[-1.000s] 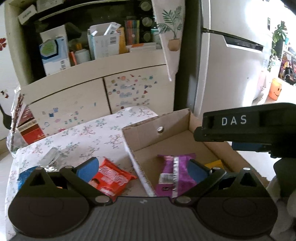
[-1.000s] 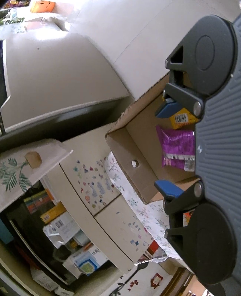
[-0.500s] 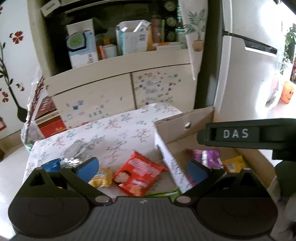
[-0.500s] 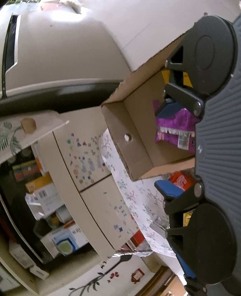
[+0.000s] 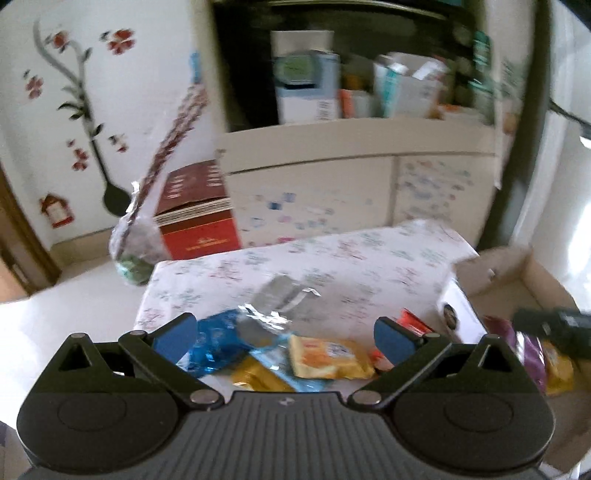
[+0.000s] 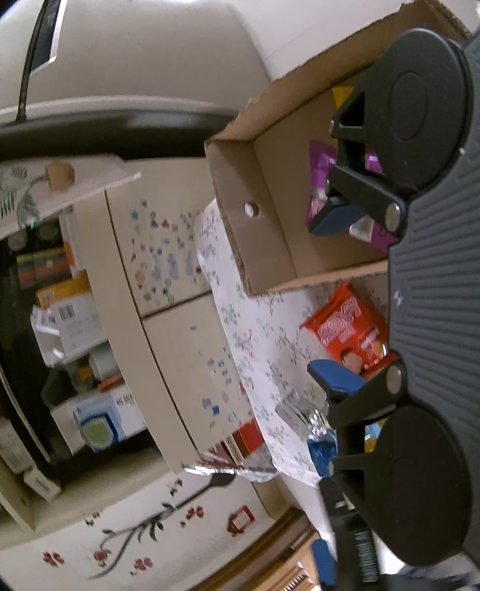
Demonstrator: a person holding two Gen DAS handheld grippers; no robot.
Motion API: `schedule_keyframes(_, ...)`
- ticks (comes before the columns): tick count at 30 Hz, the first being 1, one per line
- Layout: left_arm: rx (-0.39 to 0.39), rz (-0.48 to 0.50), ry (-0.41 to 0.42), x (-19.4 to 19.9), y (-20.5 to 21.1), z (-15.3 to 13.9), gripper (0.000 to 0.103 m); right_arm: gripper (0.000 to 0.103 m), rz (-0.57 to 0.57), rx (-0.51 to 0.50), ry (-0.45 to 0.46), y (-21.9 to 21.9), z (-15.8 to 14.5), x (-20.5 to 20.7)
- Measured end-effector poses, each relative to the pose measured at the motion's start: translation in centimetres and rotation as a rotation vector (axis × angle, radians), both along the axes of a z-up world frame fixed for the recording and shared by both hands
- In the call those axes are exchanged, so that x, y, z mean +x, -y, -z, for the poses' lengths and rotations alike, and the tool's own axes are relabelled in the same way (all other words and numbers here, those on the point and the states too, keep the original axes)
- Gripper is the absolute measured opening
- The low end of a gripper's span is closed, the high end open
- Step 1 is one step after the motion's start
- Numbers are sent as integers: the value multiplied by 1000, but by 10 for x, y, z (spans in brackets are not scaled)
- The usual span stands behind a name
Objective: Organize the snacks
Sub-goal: 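Withdraw both grippers from the box back over the snack pile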
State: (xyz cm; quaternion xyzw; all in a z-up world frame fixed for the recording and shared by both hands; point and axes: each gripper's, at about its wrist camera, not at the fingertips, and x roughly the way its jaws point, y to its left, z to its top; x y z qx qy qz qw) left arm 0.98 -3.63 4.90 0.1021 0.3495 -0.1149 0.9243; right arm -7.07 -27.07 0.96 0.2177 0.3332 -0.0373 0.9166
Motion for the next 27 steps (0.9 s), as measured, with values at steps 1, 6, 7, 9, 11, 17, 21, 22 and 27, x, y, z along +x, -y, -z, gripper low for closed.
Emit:
schedule_keyframes(1,-23,-21,-9,5,-6,0,103,75,-13,3,4,-3,0,0)
schedule_keyframes(6,-73,-56,-81,21,-19,14,103,75,-104,29,16,-18,5,3)
schedule_keyframes(7,-67,-56,-99,25,-21,20,103,75,-130,31,9,-23,7,4)
schedule_keyframes(9,-59,-76,-133,31,-25,31,103,75,-177,22,-1,-33,11,5)
schedule_keyframes(11,-62,-111,-171,36,-32,43,103,75,-224,9,-9,-44,14,6)
schedule_keyframes(17,-62,-170,-249,51,-40,67,103,75,-331,-14,-40,-72,29,9)
schedule_keyframes(21,-100,-190,-272,64,-44,71,103,75,-392,-55,-57,-89,40,12)
schedule_keyframes(22,-110,-199,-276,68,-46,72,103,75,-399,-62,-66,-93,43,14)
schedule_keyframes(27,-180,-281,-257,92,-73,66,103,75,-422,-68,-112,-106,60,23)
